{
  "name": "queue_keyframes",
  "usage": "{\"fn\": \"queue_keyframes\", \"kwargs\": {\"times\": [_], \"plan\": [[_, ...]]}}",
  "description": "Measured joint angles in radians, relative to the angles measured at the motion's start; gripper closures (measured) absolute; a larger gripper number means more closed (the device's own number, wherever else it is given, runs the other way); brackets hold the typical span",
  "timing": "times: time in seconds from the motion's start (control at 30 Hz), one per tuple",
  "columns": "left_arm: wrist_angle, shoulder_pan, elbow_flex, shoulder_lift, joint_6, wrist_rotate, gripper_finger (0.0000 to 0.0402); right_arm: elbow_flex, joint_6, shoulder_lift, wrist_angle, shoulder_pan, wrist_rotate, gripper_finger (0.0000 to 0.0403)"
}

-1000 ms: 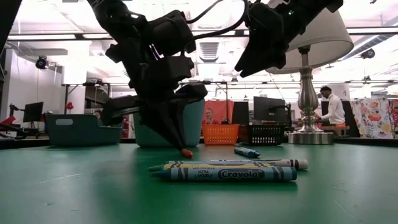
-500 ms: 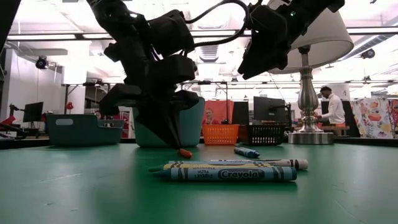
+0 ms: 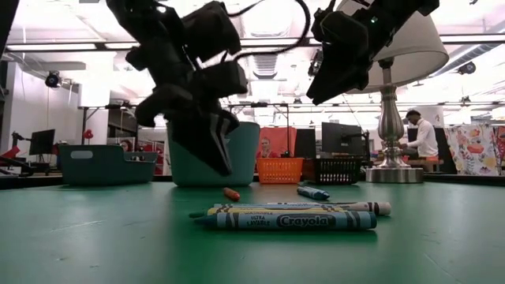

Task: Sort crayons
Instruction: Put the orange crayon into the blue bin

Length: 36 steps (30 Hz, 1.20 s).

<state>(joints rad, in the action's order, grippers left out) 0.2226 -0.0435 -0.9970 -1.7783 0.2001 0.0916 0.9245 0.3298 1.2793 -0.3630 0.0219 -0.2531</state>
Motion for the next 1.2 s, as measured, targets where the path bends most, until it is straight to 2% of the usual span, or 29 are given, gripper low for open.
{"fn": "queue_keyframes", "kwargs": {"times": [0.5, 0.77, 0.83, 1.0, 1.2], "plan": [[0.016, -0.004, 0.005, 0.177, 0.018, -0.005, 0.0401, 0.000, 0.011, 0.000, 0.000, 0.000, 0.000, 0.0216], [-0.027, -0.008, 0.005, 0.139, 0.132, 0.008, 0.0401, -0.001, 0.009, 0.000, 0.001, 0.000, 0.000, 0.0216], [-0.039, -0.007, 0.005, 0.122, 0.164, 0.045, 0.0397, -0.001, 0.009, 0.000, 0.000, 0.000, 0.000, 0.0216], [-0.066, -0.007, 0.005, 0.093, 0.193, 0.141, 0.0357, -0.001, 0.009, 0.000, 0.001, 0.000, 0.000, 0.0216], [-0.069, -0.007, 0.005, 0.028, 0.266, 0.145, 0.0285, -0.001, 0.007, 0.000, 0.001, 0.000, 0.000, 0.0216]]}}
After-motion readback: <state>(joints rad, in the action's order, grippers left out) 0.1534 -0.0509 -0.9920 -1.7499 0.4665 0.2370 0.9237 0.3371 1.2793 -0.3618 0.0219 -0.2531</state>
